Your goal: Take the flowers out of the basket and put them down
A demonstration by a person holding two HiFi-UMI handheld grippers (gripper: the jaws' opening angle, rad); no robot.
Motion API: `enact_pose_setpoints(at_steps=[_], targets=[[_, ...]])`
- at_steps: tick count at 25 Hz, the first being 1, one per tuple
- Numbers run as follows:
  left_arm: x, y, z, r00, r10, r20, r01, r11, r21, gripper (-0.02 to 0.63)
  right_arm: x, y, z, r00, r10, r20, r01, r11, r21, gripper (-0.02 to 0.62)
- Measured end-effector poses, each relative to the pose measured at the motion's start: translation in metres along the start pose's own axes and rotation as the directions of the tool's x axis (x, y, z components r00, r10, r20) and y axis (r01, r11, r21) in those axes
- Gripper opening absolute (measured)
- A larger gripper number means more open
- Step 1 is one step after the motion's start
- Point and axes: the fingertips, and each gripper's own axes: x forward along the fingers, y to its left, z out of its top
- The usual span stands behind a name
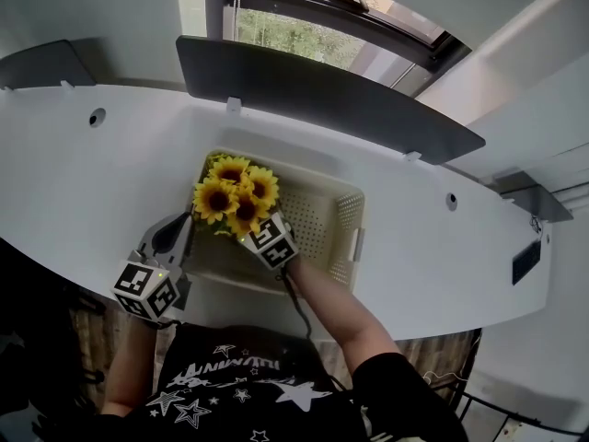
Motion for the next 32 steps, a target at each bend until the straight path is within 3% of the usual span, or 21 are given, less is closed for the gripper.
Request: enact_pose_setpoints(at_steps=[8,16,20,25,32], targets=[[0.002,0.001,0.000,1.000,-0.002,-0.003,0.002,1.000,0.015,0.009,0.005,0.000,0.004,0.999,-0.012,-0.041,0.009,0.998,-0.068,0.540],[0.002,0.001,-0.001,1.000,-0.004,-0.002,0.004,1.000,0.007,0.009,0.002,0.001,0.003,0.998,-0.015,-0.061,0.011,0.997,-0.079,0.525],[0.000,0.002,-0.001,1.000,-0.002,-0.008,0.002,1.000,0.001,0.009,-0.005,0.001,-0.001,0.998,-0.013,-0.067,0.010,0.999,-0.039,0.511],[-0.003,0.005,0.001,1.000,0.001,0.008,-0.001,1.000,-0.005,0.009,-0.009,0.004,0.007,1.000,0.009,-0.023,-0.009,1.000,0.018,0.503],[-0.006,0.009,0.021,0.998,0.009,0.061,-0.010,1.000,0.021,0.009,-0.021,0.005,0.022,0.999,0.004,0.041,-0.005,1.000,0.018,0.499]])
